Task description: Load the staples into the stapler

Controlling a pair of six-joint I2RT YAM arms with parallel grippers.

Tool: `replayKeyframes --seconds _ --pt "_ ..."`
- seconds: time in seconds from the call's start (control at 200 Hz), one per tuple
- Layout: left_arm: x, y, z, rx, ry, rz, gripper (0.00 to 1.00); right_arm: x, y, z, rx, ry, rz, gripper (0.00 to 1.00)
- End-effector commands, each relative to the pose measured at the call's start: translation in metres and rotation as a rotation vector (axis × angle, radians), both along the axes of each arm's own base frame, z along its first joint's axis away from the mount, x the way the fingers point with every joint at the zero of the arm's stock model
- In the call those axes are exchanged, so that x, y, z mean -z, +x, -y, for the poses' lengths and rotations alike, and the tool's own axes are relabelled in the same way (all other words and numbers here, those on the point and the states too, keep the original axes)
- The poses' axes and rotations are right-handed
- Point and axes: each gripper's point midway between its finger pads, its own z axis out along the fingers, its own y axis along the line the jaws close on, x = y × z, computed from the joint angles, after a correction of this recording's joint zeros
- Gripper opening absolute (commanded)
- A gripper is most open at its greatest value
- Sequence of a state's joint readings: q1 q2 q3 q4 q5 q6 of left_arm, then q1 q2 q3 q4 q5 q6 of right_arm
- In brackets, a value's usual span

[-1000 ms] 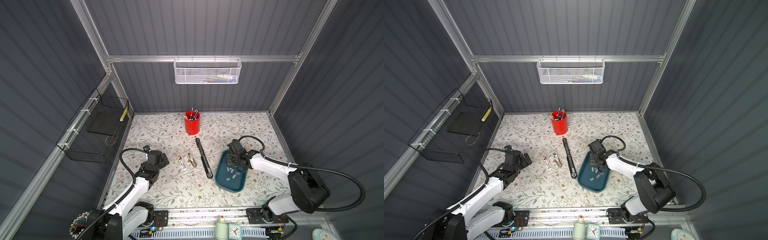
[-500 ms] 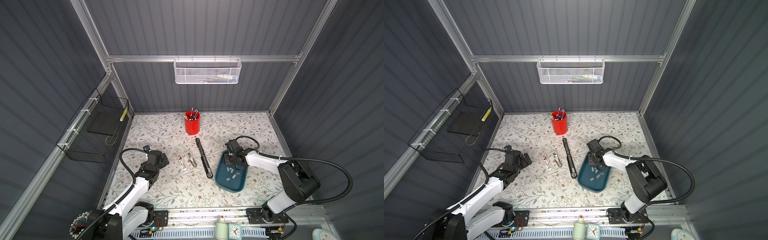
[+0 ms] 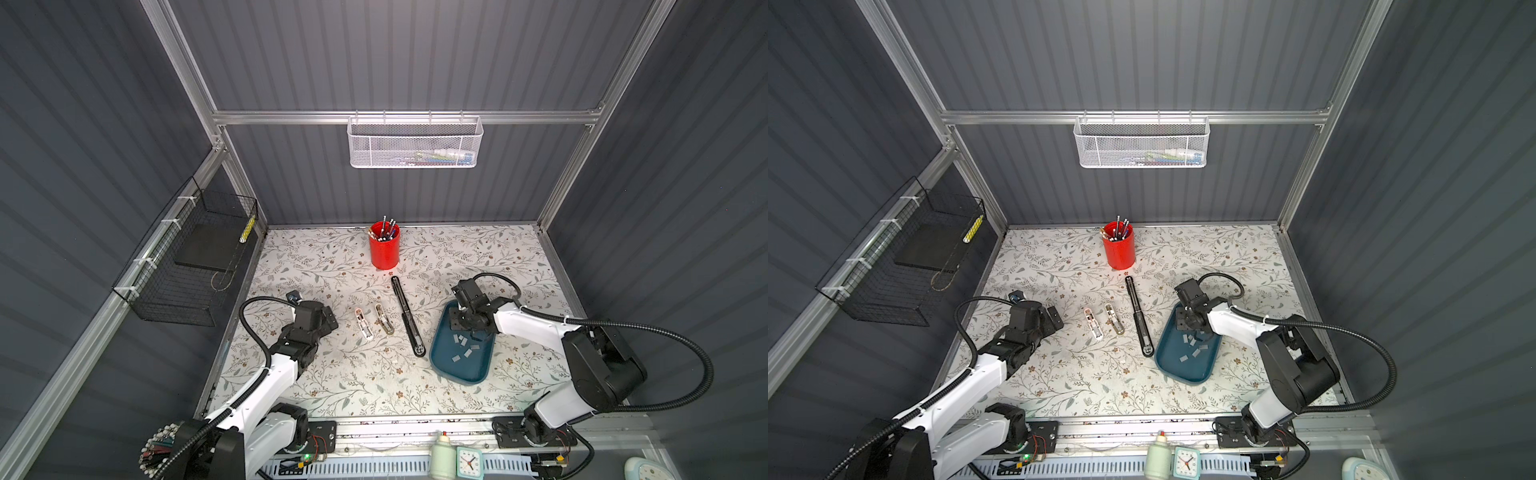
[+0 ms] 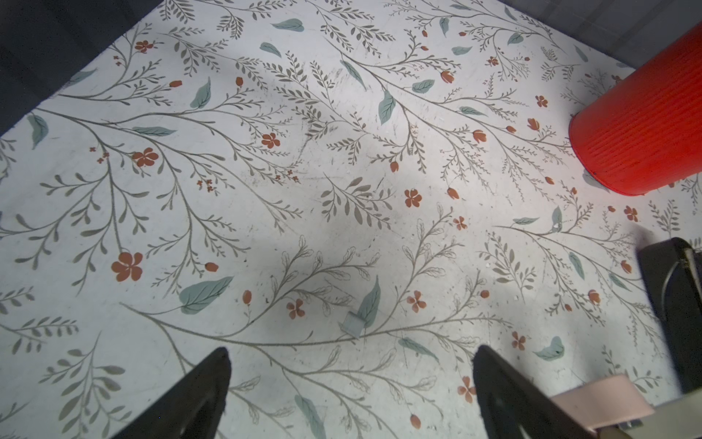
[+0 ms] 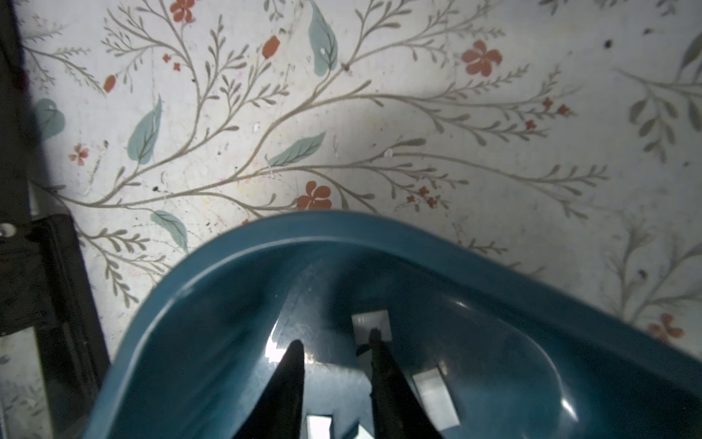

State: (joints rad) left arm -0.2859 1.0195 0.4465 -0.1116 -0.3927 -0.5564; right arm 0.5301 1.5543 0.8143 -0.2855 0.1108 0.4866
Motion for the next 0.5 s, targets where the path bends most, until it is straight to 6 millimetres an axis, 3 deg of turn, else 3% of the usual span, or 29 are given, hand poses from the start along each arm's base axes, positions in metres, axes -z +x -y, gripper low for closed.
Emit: replayKeyframes --seconds 0.0,0.24,0.495 --pt "-0.004 0.003 -0.002 -0.002 0.007 0.007 1.0 0.003 -0.008 0.002 0.01 0.007 -0.027 0.32" --pt "-0.004 0.002 -0.002 -0.002 0.007 0.008 1.0 0.003 -0.003 0.012 0.026 -0.053 -0.011 0.31" --pt "-0.004 0.002 -0.002 -0.002 0.008 0.007 1.0 0.015 -0.009 0.015 0.029 -0.073 -0.046 0.32"
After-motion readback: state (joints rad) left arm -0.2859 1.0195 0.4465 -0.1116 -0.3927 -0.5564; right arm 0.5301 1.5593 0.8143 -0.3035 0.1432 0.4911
